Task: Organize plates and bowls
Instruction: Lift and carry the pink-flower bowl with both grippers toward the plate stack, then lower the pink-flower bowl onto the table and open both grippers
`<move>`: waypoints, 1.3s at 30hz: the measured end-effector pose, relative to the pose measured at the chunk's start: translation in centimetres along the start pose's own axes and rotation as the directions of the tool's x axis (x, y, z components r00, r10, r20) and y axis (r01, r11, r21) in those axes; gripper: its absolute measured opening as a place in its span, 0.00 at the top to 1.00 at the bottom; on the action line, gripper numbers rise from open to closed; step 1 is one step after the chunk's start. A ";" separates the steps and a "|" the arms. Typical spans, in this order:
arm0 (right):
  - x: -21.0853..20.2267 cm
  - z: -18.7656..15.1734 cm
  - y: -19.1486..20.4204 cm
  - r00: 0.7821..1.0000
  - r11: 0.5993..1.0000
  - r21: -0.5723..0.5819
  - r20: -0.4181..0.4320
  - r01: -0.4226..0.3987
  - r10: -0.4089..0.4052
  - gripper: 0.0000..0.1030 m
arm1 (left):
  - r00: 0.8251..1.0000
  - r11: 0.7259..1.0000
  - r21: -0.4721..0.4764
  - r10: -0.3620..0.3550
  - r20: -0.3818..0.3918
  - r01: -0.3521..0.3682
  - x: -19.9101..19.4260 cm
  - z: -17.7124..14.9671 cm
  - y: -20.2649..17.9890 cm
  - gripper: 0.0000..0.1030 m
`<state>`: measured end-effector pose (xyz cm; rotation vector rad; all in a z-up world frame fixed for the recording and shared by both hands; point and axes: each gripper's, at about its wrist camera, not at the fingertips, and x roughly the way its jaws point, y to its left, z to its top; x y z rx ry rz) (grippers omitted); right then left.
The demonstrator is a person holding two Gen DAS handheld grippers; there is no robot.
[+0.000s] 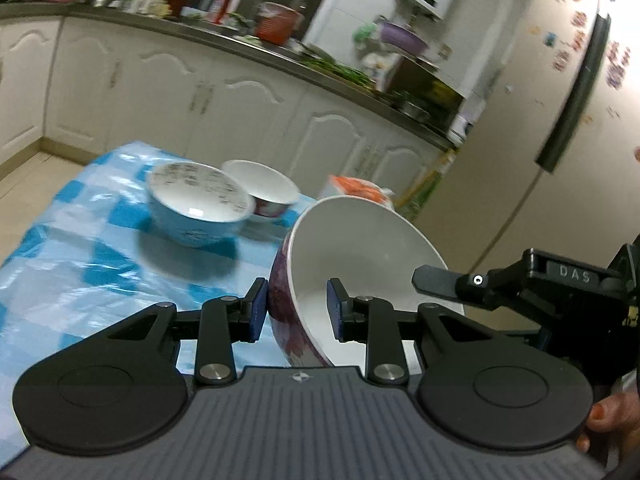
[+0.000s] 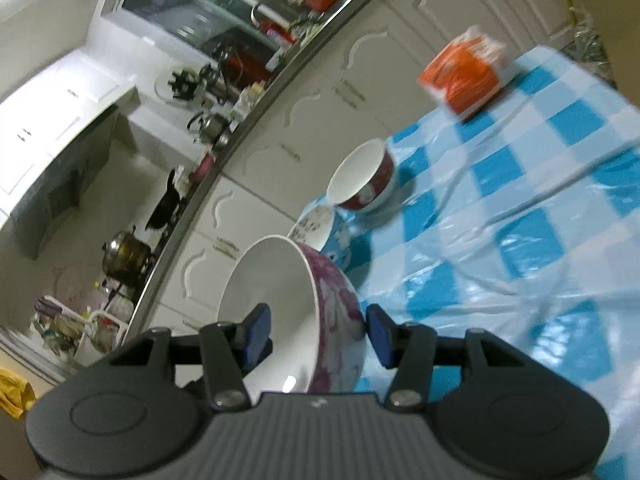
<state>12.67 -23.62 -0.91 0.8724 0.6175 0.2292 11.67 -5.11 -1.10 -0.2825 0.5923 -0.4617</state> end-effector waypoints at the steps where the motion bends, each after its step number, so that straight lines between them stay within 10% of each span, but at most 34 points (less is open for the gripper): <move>1: -0.8 0.0 -0.4 1.000 1.000 0.005 0.012 0.003 -0.003 0.48 | 1.000 1.000 0.013 -0.011 -0.009 0.011 0.2 -0.2 -0.7 0.70; 18: -10.9 -2.5 -9.3 0.989 0.986 0.142 0.111 0.086 -0.102 0.44 | 0.980 0.973 0.200 -0.080 -0.179 0.116 3.9 -5.8 -10.1 0.70; 39: -13.5 -4.5 -14.2 0.984 0.975 0.196 0.119 0.105 -0.130 0.38 | 0.955 0.965 0.243 -0.020 -0.296 0.095 5.5 -11.5 -13.6 0.69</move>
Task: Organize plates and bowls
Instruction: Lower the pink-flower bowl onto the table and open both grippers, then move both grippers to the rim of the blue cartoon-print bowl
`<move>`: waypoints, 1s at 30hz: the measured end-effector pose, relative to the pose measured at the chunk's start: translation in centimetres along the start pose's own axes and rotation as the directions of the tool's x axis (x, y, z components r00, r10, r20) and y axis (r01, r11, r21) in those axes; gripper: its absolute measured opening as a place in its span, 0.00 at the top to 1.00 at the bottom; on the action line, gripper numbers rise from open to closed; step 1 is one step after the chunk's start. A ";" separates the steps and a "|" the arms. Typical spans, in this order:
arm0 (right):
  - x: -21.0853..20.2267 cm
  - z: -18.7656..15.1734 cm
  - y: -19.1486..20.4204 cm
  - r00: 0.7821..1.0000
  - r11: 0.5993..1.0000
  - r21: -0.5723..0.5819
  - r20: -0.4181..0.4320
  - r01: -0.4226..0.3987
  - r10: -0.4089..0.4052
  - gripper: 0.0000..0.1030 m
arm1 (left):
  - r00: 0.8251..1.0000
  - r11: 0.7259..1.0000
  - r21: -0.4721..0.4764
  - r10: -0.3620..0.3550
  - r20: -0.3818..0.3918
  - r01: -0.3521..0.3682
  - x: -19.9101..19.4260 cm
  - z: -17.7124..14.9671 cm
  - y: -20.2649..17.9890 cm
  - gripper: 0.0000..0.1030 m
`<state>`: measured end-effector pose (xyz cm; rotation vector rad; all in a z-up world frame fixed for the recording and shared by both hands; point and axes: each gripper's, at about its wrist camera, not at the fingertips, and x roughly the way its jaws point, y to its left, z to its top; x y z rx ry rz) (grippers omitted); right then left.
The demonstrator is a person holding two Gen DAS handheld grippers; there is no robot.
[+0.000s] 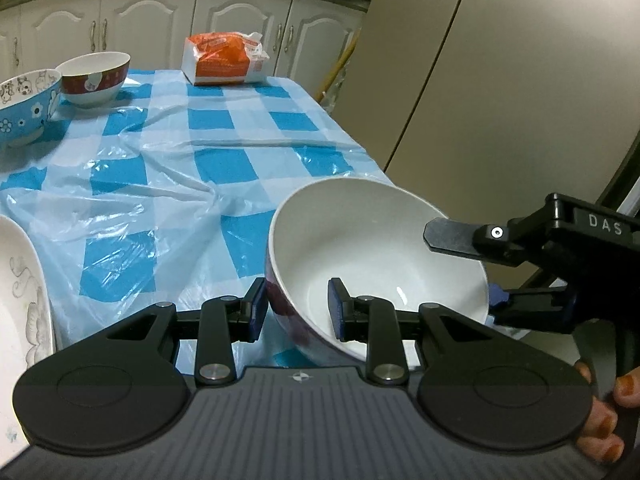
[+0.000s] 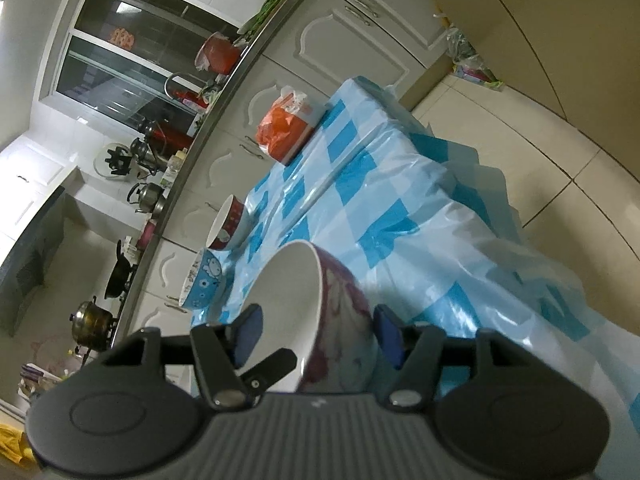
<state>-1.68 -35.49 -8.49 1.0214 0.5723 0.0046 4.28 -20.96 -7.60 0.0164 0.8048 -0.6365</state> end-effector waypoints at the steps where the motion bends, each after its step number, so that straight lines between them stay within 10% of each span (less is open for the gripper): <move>1: 0.0 0.0 -0.1 1.000 1.000 0.002 0.002 -0.007 0.007 0.37 | 1.000 1.000 -0.003 -0.003 -0.001 0.003 0.0 0.0 0.1 0.69; 5: -0.1 0.0 -0.3 1.000 1.000 0.005 0.004 -0.030 0.030 0.31 | 1.000 0.999 -0.030 -0.013 0.001 0.013 -0.7 0.2 0.5 0.66; 21: -1.8 0.0 5.7 0.992 0.969 -0.245 0.124 0.030 0.000 0.08 | 0.995 0.998 -0.059 0.039 0.089 -0.034 -5.1 1.1 3.2 0.04; 30: 0.7 -0.5 10.4 0.995 0.940 -0.341 0.092 -0.011 0.046 0.04 | 0.980 0.990 -0.087 0.126 0.154 -0.114 -10.3 1.8 8.5 0.00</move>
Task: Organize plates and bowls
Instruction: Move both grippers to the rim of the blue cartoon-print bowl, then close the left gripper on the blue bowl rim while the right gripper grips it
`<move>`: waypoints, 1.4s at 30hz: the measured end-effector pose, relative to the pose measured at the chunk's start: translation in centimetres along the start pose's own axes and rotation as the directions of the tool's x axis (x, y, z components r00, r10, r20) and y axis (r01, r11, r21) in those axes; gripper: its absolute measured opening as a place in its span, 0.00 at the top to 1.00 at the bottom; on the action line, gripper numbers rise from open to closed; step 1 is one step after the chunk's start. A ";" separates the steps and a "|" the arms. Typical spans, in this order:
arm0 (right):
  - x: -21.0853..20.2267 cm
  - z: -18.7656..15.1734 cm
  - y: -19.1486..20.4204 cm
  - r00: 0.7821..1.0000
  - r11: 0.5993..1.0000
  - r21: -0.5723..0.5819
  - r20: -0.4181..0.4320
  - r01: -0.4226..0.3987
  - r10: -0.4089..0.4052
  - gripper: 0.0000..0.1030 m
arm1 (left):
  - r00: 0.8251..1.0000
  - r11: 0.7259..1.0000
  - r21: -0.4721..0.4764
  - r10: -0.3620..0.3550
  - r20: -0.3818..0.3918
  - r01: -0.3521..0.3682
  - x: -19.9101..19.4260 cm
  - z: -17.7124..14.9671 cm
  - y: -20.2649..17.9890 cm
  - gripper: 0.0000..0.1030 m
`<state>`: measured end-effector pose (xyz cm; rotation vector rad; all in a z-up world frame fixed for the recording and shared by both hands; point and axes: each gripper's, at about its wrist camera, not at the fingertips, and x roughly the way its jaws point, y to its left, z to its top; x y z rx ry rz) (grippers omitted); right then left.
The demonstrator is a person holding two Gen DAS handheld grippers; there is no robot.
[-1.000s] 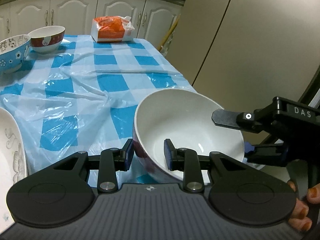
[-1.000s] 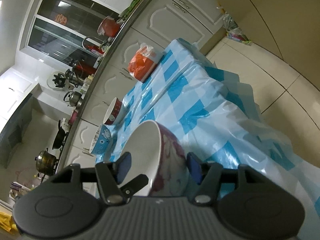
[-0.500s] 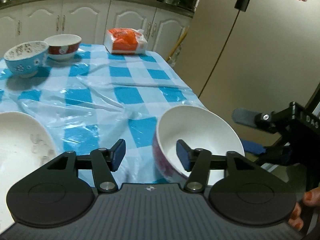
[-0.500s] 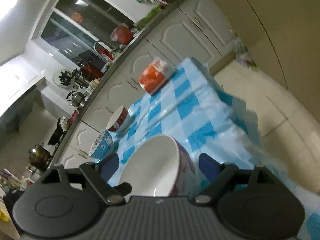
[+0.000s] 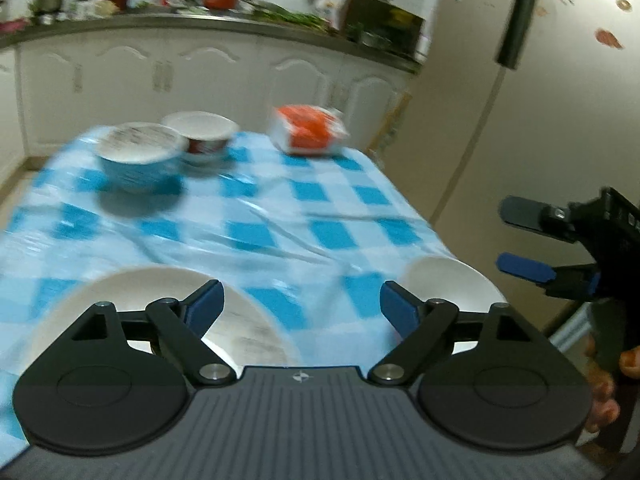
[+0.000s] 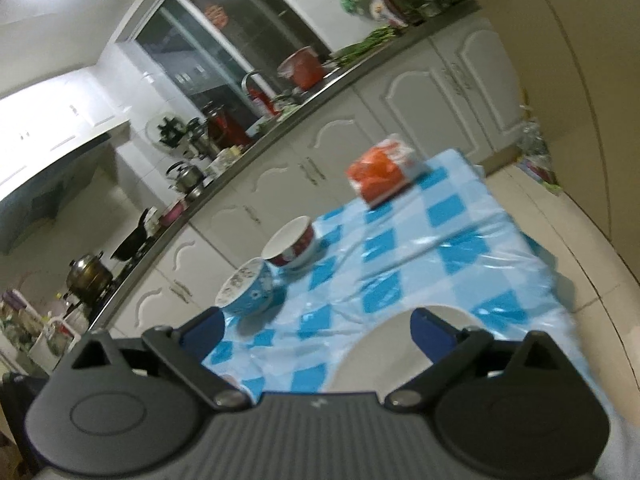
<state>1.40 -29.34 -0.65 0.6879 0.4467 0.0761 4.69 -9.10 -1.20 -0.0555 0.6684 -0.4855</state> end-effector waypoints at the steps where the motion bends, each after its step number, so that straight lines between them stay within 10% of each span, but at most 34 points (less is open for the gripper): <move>1: 0.5 0.1 0.6 1.000 1.000 -0.012 -0.006 -0.004 0.004 0.04 | 1.000 1.000 -0.009 0.017 0.012 -0.017 -0.5 0.3 1.1 0.00; 22: 20.3 3.2 8.4 0.960 0.994 -0.067 -0.273 -0.085 0.064 0.08 | 0.977 0.944 -0.274 0.204 0.056 -0.181 4.4 9.0 19.1 0.00; 42: 32.1 4.5 7.6 0.938 0.995 -0.076 -0.346 -0.065 0.035 0.29 | 0.982 0.935 -0.306 0.187 0.002 -0.178 15.8 11.9 23.5 0.00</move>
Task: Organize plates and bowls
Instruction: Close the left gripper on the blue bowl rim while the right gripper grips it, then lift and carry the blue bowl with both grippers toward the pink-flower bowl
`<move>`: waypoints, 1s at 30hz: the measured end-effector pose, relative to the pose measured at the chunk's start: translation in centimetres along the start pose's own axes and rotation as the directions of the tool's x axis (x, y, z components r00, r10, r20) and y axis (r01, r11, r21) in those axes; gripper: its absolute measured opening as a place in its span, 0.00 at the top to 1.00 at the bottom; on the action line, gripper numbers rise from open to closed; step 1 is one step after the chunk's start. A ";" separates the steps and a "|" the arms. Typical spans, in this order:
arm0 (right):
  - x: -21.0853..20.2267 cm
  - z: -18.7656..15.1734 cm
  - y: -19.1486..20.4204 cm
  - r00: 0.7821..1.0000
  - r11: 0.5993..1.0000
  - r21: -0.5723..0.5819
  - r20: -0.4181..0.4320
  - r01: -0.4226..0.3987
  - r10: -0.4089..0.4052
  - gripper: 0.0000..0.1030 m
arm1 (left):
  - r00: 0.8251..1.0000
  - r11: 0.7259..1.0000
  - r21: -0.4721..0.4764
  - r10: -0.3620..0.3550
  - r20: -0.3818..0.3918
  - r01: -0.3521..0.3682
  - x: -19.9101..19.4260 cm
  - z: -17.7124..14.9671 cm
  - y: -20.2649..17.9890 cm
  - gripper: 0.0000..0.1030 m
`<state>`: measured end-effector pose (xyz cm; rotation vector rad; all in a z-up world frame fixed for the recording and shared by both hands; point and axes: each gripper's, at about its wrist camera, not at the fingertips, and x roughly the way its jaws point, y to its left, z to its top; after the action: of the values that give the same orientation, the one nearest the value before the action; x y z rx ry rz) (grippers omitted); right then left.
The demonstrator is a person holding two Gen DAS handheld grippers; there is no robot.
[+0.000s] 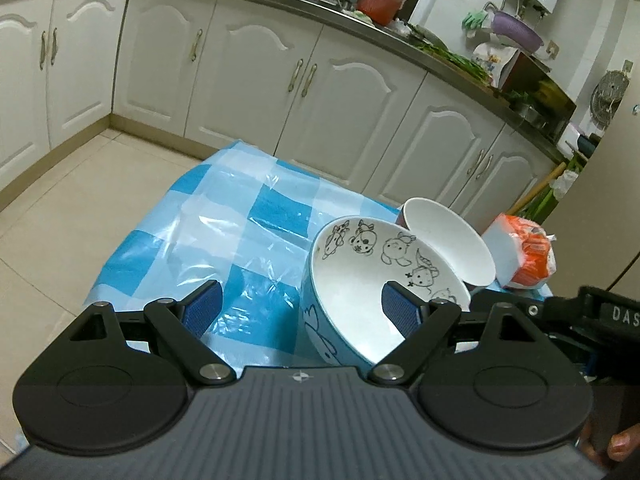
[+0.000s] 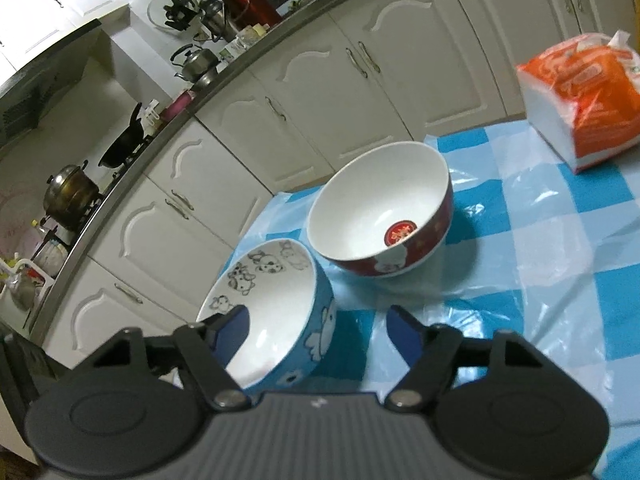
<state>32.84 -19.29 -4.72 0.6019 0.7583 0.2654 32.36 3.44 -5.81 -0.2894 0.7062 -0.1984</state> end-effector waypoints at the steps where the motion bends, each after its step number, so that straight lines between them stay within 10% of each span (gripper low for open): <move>1: 0.2 0.1 0.0 1.000 1.000 0.005 -0.002 -0.005 0.005 0.30 | 1.000 1.000 0.001 0.002 -0.003 -0.002 0.4 0.0 -0.1 0.00; 22: 1.9 0.5 0.7 0.992 0.992 0.043 -0.029 -0.119 0.121 0.28 | 0.998 0.998 0.016 -0.059 -0.015 0.059 2.3 -0.9 -0.5 0.77; 30: 1.7 0.5 1.5 0.994 0.994 0.033 -0.048 -0.100 0.102 0.25 | 0.999 0.998 0.032 -0.048 -0.014 0.048 1.9 -1.2 -1.1 0.77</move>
<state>34.35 -17.59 -4.51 0.6651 0.7814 0.3634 32.89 1.69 -7.45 -0.2749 0.7089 -0.2571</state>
